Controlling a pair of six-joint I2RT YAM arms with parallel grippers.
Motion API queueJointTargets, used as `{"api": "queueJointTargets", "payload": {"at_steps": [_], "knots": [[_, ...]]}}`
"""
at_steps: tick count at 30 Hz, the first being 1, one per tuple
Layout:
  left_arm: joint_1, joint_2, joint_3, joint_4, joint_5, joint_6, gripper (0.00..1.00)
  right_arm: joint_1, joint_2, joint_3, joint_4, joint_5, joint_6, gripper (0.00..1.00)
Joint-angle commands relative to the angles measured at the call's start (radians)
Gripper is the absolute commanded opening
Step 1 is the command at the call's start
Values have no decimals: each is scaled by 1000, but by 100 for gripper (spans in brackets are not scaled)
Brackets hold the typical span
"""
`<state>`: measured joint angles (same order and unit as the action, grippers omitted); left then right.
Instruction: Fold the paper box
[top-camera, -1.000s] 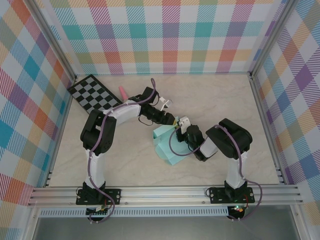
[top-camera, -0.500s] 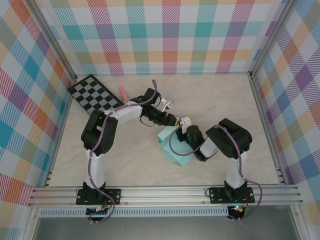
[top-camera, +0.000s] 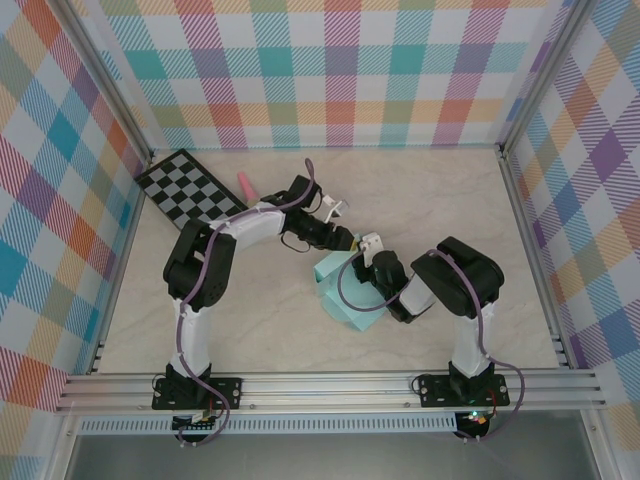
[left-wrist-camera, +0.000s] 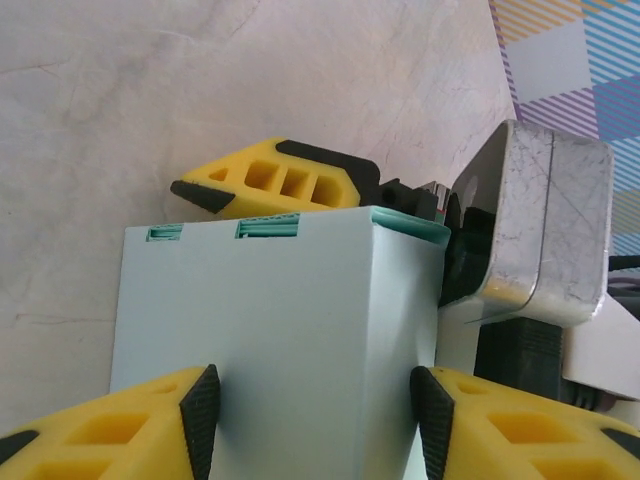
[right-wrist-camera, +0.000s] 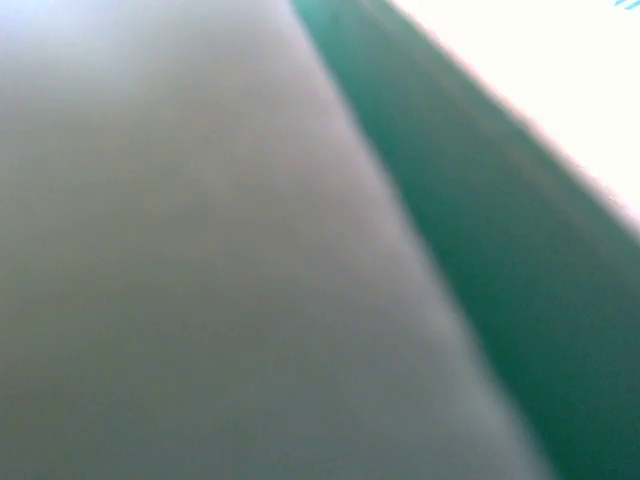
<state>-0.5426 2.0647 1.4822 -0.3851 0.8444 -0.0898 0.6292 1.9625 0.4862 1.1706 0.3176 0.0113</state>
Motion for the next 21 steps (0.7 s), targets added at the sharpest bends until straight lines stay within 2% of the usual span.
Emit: {"api": "queueJointTargets", "payload": {"at_steps": [1,3,6,7,15,17,18,21], "knots": [[-60,43,-29,-105,88,-2,54,-9,14,27,-18,59,14,37],[-60,47,-29,-105,88,-1,54,-9,10,28,-17,50,14,36],[-61,52,-26,-106,95,-1,54,-9,0,36,-39,25,-4,6],[-60,54,-24,-107,101,-1,54,-10,-1,37,-43,21,-9,0],[-71,55,-35,-89,109,-11,54,-10,-6,44,-64,65,4,2],[-71,55,-40,-87,103,-11,54,-10,-8,39,-47,58,9,21],[-71,55,-41,-90,96,-7,53,-11,-10,34,-36,36,8,27],[-67,57,-28,-116,83,15,53,-13,-33,18,-19,-44,-11,37]]}}
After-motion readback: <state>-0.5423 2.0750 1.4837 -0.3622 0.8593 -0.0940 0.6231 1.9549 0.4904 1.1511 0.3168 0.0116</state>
